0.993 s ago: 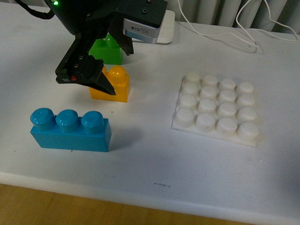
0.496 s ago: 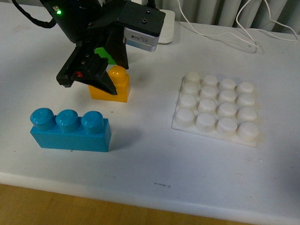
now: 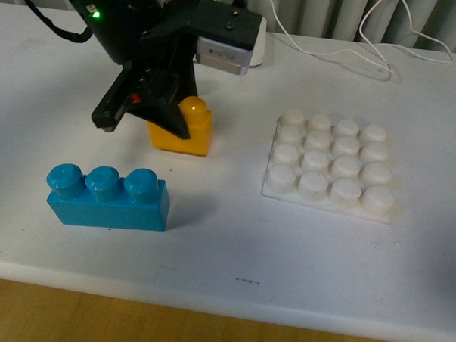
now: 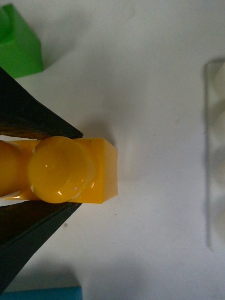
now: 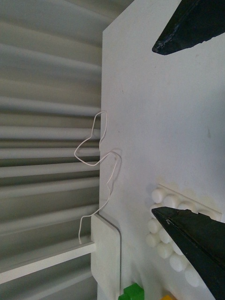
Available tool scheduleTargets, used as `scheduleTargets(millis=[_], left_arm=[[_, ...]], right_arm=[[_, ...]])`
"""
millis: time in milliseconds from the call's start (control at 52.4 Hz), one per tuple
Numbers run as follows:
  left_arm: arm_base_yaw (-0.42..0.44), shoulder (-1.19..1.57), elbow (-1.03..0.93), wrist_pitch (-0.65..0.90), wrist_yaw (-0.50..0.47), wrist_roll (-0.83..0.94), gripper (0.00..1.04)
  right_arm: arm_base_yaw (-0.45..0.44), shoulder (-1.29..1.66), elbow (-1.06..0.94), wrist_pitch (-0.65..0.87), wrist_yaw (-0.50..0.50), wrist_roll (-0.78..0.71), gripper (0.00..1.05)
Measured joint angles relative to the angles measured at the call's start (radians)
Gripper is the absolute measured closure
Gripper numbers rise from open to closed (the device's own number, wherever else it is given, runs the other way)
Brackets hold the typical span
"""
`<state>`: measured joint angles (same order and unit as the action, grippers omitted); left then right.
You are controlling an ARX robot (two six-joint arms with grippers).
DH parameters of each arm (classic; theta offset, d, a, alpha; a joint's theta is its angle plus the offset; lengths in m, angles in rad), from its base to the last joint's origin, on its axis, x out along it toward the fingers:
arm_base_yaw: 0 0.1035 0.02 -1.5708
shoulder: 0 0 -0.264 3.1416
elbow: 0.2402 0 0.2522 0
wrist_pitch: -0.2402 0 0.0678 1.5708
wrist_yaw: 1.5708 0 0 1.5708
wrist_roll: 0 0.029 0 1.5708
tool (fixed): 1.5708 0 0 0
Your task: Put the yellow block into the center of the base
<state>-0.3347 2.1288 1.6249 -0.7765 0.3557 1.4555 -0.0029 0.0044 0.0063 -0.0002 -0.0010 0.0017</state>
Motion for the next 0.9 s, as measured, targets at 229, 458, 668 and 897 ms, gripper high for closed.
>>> scheduleTargets(millis=[229, 458, 668, 897], left_arm=[[-0.089, -0.02, 0.077, 0.001, 0.009, -0.034, 0.73], [-0.178, 0.04, 0.219, 0.011, 0.028, -0.082, 0.73], [-0.203, 0.14, 0.299, -0.003, 0.041, -0.096, 0.73], [-0.235, 0.177, 0.352, -0.025, 0.063, -0.098, 0.73]], right_arm=[[0.0, 0.0, 0.0, 0.0, 0.0, 0.0, 0.09], [0.0, 0.0, 0.0, 0.0, 0.0, 0.0, 0.09], [0.0, 0.0, 0.0, 0.0, 0.0, 0.0, 0.09], [0.0, 0.0, 0.0, 0.0, 0.0, 0.0, 0.09]])
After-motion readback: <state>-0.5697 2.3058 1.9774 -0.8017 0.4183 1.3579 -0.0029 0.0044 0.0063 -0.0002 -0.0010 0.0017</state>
